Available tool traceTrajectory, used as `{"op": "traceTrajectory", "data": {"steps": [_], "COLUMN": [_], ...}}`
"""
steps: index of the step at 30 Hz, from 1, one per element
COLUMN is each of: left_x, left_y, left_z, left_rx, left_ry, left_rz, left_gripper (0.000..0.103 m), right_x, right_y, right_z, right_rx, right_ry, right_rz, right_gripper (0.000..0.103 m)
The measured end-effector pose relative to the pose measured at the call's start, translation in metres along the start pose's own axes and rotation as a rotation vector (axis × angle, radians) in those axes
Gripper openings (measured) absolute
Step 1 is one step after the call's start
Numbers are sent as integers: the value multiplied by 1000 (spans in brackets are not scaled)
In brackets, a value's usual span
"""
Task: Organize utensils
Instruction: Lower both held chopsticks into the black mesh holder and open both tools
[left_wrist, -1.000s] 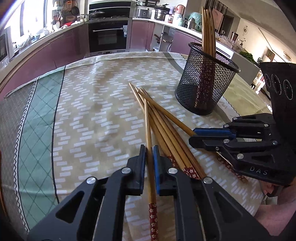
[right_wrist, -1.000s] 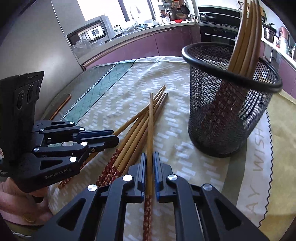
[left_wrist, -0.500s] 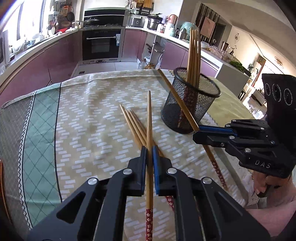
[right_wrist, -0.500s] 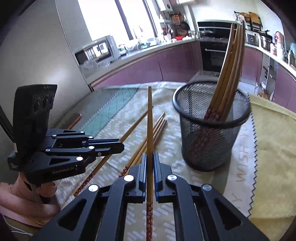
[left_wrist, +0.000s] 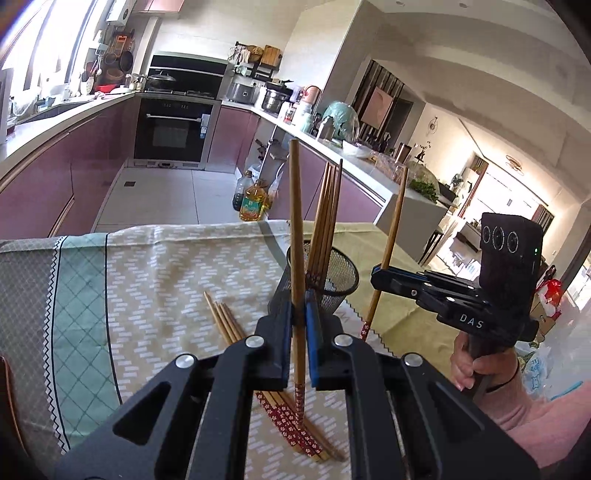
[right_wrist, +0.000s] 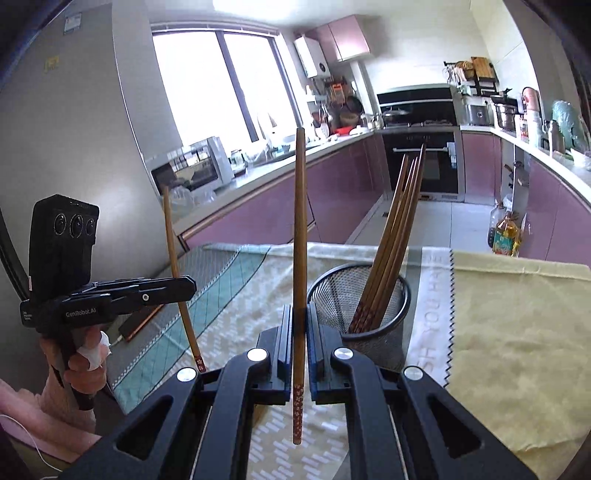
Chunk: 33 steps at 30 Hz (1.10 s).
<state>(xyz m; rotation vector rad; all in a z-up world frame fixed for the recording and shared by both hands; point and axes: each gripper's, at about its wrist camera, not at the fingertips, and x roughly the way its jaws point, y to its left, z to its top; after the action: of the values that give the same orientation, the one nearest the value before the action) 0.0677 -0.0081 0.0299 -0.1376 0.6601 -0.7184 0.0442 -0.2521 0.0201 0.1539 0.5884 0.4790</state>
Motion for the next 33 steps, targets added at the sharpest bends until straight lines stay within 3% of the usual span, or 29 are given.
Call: {"op": "traceTrajectory", "data": {"steps": [20,26,33], "left_x": [25,49,85], "left_y": [-32,-40,-39], "left_z": [89,95,80], "left_rx": [26,55,106], "left_ry": [-193,-173,-54], "left_rz": [-8,56,88], "left_gripper": [7,7,7], "right_x": [-19,-4,22], "right_y": [-15,-21,-32], "right_z": [65,68,55], "right_rx": [-6,2,25], "right_ry": [-194,-194,-99], "right_rz": [-59,-92,-108], "right_gripper": [6,6,6]}}
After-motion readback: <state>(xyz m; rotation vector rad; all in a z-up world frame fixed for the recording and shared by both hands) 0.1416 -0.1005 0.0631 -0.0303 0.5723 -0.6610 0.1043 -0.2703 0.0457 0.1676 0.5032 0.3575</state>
